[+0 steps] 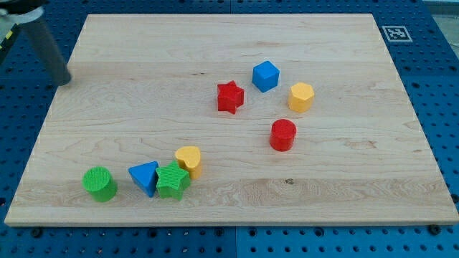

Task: Point your arm towards the green circle

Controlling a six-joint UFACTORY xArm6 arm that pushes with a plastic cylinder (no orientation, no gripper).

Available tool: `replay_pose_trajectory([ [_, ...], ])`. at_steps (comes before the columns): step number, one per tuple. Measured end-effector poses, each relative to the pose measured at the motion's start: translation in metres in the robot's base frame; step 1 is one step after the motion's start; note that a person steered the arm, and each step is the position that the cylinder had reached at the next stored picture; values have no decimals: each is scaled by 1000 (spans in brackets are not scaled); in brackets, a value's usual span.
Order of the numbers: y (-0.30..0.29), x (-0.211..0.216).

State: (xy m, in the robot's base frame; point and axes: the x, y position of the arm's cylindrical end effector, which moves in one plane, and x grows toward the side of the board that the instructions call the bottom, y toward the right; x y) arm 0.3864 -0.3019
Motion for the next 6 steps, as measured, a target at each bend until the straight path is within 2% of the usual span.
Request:
replay_pose_trajectory([
  [1,-1,76],
  [2,8,181],
  [3,21,230],
  [4,29,229],
  [6,108,230],
])
